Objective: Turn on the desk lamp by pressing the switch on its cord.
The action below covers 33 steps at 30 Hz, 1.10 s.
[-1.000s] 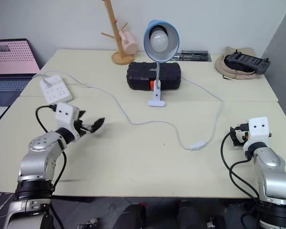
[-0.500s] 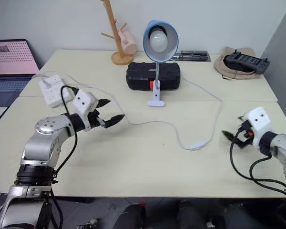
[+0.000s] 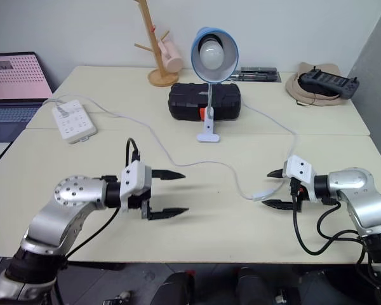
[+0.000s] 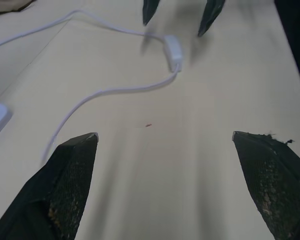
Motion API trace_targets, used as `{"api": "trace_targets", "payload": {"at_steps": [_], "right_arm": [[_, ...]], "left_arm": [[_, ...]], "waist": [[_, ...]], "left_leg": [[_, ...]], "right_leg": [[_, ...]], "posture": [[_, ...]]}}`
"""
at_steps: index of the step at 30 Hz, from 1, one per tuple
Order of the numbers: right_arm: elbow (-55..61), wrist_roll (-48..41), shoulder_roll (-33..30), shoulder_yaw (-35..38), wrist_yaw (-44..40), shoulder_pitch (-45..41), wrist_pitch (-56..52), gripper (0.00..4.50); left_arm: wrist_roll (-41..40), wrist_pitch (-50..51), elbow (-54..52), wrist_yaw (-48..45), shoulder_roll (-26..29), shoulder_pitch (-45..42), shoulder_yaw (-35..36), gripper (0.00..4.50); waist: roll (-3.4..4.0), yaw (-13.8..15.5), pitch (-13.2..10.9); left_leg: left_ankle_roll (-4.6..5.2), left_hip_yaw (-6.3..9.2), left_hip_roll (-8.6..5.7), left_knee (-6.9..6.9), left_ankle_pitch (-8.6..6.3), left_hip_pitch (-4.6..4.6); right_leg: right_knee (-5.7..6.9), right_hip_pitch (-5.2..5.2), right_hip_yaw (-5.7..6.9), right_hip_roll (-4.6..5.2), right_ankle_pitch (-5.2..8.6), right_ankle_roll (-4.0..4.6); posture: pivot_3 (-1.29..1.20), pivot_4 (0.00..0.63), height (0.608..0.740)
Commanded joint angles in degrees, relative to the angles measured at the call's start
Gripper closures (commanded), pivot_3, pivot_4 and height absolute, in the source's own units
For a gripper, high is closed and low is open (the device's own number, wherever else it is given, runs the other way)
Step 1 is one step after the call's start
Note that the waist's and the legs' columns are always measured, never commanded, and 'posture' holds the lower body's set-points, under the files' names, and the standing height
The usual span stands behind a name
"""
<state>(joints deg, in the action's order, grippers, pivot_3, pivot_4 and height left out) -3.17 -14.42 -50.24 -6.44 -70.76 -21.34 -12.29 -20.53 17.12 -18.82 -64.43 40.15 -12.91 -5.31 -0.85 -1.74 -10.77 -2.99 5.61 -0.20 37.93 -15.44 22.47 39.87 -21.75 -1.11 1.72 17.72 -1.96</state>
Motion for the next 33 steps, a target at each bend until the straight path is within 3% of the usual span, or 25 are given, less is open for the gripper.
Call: {"api": "trace_targets", "payload": {"at_steps": [1,6,15,17,21,30,33], "right_arm": [[-1.2,0.5,-1.1,-0.9,-4.8,-0.4,3.7,0.04],[-3.8,2.1,-1.0,-1.8,-6.8,-1.4,6.3,0.04],[-9.5,4.5,1.1,-3.8,-8.2,-5.0,8.3,0.04],[-11.0,5.4,1.7,-4.0,-7.9,-5.5,9.4,0.56],[-14.3,6.5,2.5,-4.2,-8.1,-6.8,10.2,1.46],[-14.4,5.8,3.1,-3.5,-9.0,-7.9,9.2,3.75],[-13.0,4.5,3.3,-2.8,-9.4,-8.1,6.6,4.11]], "left_arm": [[-2.1,-5.9,-3.8,0.3,-1.5,5.2,2.6,0.0],[-3.9,-5.1,-4.6,0.7,-2.1,6.7,1.9,0.0],[-12.5,12.2,-5.7,3.6,-2.3,0.0,0.9,0.0],[-14.8,16.2,-6.5,4.9,-2.6,-0.4,1.2,0.0],[-14.8,14.3,-10.1,1.2,0.3,3.0,0.8,0.0],[-12.6,12.5,-9.5,2.4,0.2,2.7,0.1,0.0],[-12.7,12.7,-10.3,2.8,0.6,4.2,0.5,0.0]], "waist": [[-0.01,0.1,0.0],[0.02,0.1,0.0],[0.0,0.0,0.0],[0.0,0.0,0.0],[0.0,-0.1,0.0],[0.01,0.1,0.0],[0.01,0.1,0.0]], "left_leg": [[0.0,0.03,0.0,0.01,0.0,0.02],[0.0,0.09,0.01,0.02,0.0,-0.05],[0.01,0.04,-0.07,-0.06,-0.01,-0.47],[0.02,0.06,-0.05,-0.07,-0.02,-0.45],[0.02,0.06,-0.02,-0.06,-0.02,-0.47],[0.02,0.03,-0.03,-0.06,-0.02,-0.48],[0.02,0.05,-0.02,-0.07,-0.02,-0.47]], "right_leg": [[0.0,0.0,0.03,0.0,0.0,0.0],[0.03,0.08,0.07,-0.01,0.0,0.0],[-0.07,0.43,0.03,-0.04,0.01,0.0],[-0.09,0.4,-0.01,-0.03,0.01,0.0],[-0.07,0.41,0.0,-0.04,0.01,0.0],[-0.09,0.45,0.01,-0.04,0.02,0.0],[-0.1,0.44,0.0,-0.03,0.02,0.0]], "posture": [[0.0,0.15,0.74],[0.0,0.15,0.74],[0.0,0.15,0.74],[0.0,0.15,0.74],[0.0,0.15,0.74],[0.0,0.15,0.74],[0.0,0.15,0.74]]}}
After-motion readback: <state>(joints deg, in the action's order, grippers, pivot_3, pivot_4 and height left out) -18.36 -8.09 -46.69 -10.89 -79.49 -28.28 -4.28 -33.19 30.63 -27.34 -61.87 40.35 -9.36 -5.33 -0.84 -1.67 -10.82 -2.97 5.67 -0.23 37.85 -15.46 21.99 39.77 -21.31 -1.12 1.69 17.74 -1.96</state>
